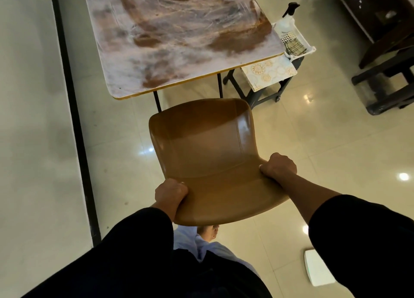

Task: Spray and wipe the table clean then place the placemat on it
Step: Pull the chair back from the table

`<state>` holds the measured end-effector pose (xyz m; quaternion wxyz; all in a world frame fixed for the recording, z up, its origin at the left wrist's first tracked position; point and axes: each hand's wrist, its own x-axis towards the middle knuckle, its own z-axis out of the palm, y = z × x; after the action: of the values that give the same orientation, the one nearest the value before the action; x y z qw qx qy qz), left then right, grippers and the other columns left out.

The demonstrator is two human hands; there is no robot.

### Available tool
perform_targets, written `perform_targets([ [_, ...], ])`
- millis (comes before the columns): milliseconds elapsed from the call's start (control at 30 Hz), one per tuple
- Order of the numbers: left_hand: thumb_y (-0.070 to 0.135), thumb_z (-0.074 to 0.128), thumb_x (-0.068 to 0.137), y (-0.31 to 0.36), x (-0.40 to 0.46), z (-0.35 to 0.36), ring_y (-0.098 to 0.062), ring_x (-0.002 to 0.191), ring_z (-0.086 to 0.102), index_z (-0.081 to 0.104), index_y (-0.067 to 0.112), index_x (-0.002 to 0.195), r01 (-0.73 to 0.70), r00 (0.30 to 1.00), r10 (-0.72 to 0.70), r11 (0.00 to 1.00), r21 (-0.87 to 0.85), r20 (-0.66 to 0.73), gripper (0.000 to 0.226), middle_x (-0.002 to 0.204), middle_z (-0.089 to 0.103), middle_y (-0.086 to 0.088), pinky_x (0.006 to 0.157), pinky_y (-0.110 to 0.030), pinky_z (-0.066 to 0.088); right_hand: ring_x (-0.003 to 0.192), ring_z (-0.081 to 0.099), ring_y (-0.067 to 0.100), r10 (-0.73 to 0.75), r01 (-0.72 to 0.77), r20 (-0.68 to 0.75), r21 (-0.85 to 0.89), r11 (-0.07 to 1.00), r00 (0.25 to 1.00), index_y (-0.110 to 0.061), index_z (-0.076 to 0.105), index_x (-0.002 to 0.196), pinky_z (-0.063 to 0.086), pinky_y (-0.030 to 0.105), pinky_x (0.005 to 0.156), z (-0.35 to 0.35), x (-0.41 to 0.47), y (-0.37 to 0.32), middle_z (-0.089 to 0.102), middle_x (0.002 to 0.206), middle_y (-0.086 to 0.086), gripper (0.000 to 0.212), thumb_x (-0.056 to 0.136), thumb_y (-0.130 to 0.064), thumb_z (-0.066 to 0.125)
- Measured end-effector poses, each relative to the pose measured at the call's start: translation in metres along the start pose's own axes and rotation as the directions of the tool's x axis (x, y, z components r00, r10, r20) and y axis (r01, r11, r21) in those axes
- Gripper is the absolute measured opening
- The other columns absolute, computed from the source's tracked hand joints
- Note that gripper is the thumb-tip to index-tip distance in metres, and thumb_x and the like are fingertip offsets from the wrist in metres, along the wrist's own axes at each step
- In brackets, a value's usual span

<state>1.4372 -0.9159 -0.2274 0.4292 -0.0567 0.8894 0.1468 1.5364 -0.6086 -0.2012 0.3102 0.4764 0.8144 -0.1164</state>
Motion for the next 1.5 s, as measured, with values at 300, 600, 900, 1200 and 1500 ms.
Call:
perform_targets([
  [300,0.045,0.057,0.104,0.035,-0.025,0.002,-0.029,0.105,0.068,0.064,0.02,0.113,-0.165,0.985,0.14,0.934,0.316,0.1,0.028,0.114,0.069,-0.006,0.105,-0.044,0.051,0.119,0.059,0.031,-0.299,0.296,0.04,-0.316,0.902,0.954,-0.019,0.061,0.127,0.044,0.044,0.098,-0.001,-0.033,0.002,0.064,0.126,0.008,0.04,0.099,-0.047,0.055],
  [600,0.08,0.042,0.095,0.062,-0.078,0.023,-0.021,0.102,0.069,0.068,0.025,0.121,-0.6,0.76,0.513,0.789,0.129,0.399,0.067,0.114,0.072,0.001,0.09,-0.04,0.059,0.092,0.062,0.019,-0.732,0.765,0.28,-0.014,0.644,0.621,-0.023,0.067,0.117,0.054,0.042,0.084,-0.007,-0.085,0.024,0.069,0.109,0.001,0.043,0.104,-0.055,0.043],
  [900,0.038,0.07,0.093,0.039,-0.11,0.05,-0.024,0.136,0.06,0.036,0.025,0.163,-0.602,0.733,0.658,0.509,0.615,0.172,0.079,0.161,0.053,0.0,0.102,-0.039,0.055,0.126,0.057,0.025,-0.851,0.83,0.278,-0.484,0.277,0.446,-0.028,0.043,0.149,0.051,0.039,0.097,-0.006,-0.074,0.056,0.055,0.146,-0.002,0.066,0.09,-0.047,0.065],
  [1200,0.012,0.054,0.101,0.041,-0.133,0.072,-0.026,0.142,0.055,0.034,0.019,0.164,-0.492,0.726,0.688,0.517,0.7,0.003,0.067,0.164,0.048,-0.005,0.102,-0.04,0.055,0.106,0.065,0.024,-0.933,0.841,0.107,-0.478,0.254,0.343,-0.021,0.06,0.123,0.055,0.037,0.08,0.008,-0.074,0.063,0.067,0.119,0.0,0.036,0.088,-0.014,0.066],
  [1500,0.01,0.057,0.099,0.06,-0.14,0.082,-0.026,0.14,0.057,0.038,0.019,0.163,-0.488,0.723,0.69,0.551,0.677,-0.041,0.068,0.162,0.052,-0.005,0.104,-0.041,0.055,0.098,0.066,0.022,-0.94,0.835,0.081,-0.49,0.251,0.33,-0.023,0.064,0.119,0.054,0.034,0.073,-0.007,-0.067,0.078,0.068,0.111,-0.001,0.037,0.085,-0.009,0.063],
])
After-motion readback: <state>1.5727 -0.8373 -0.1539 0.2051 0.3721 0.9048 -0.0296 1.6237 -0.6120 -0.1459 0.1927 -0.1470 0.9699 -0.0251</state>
